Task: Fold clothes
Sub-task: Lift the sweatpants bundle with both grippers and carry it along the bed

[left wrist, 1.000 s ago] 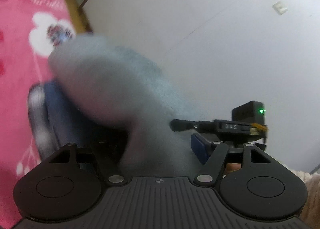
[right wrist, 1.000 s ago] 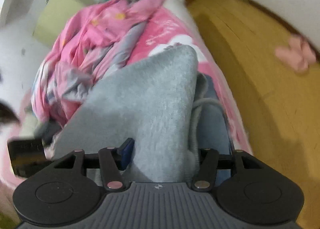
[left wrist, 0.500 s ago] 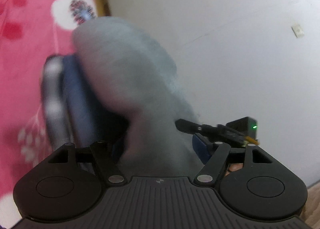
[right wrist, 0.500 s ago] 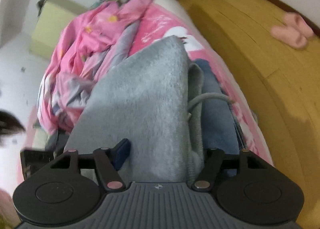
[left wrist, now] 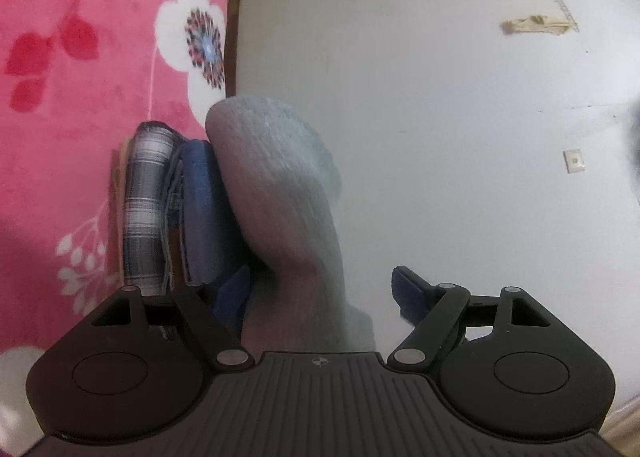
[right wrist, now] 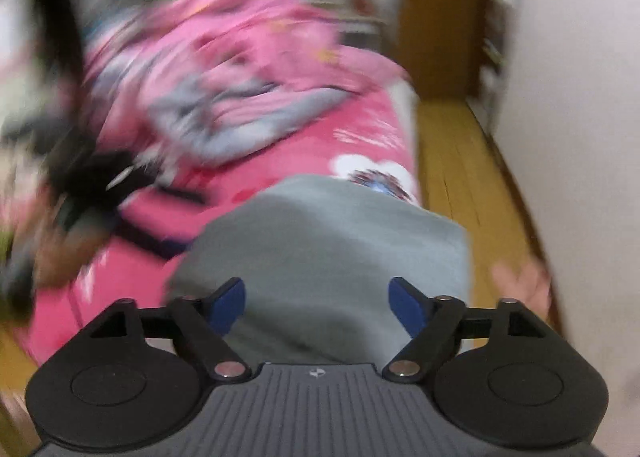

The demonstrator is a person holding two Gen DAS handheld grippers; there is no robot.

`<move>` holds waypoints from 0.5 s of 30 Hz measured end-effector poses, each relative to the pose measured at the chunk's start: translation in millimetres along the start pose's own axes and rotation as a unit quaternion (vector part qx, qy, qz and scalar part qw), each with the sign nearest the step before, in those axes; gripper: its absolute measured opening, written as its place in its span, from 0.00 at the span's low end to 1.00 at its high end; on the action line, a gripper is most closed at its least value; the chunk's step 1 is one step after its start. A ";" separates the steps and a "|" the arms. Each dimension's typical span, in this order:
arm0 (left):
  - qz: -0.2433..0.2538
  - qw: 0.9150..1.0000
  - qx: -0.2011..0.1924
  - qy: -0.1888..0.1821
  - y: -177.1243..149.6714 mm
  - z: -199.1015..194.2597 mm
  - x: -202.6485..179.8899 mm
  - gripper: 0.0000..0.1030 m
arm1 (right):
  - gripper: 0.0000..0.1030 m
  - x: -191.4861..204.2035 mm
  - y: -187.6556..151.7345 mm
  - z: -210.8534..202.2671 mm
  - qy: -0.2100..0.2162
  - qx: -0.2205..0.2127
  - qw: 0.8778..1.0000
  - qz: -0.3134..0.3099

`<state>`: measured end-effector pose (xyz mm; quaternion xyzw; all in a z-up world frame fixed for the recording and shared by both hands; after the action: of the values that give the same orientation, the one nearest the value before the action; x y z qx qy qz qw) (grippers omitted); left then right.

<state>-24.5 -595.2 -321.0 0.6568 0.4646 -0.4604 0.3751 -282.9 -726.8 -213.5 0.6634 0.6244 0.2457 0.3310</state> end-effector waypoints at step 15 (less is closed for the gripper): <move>-0.131 0.980 0.135 -0.064 5.2 34.8 4.5 0.77 | 0.96 123.3 -23.7 79.3 -0.178 0.033 0.962 -0.203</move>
<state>-27.8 -627.6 -335.2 0.6036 0.4553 -0.6056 0.2484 -227.8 -615.1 -294.3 0.5662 0.6847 0.0303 0.4579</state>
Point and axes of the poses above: each gripper's, at about its wrist camera, not at the fingertips, and z roughly the way its jaws point, x to its left, y to its top, the point moved 4 cm from there along z, roughly the way its jaws point, and after that the axes turned 4 degrees about -z, right-handed, at the moved point
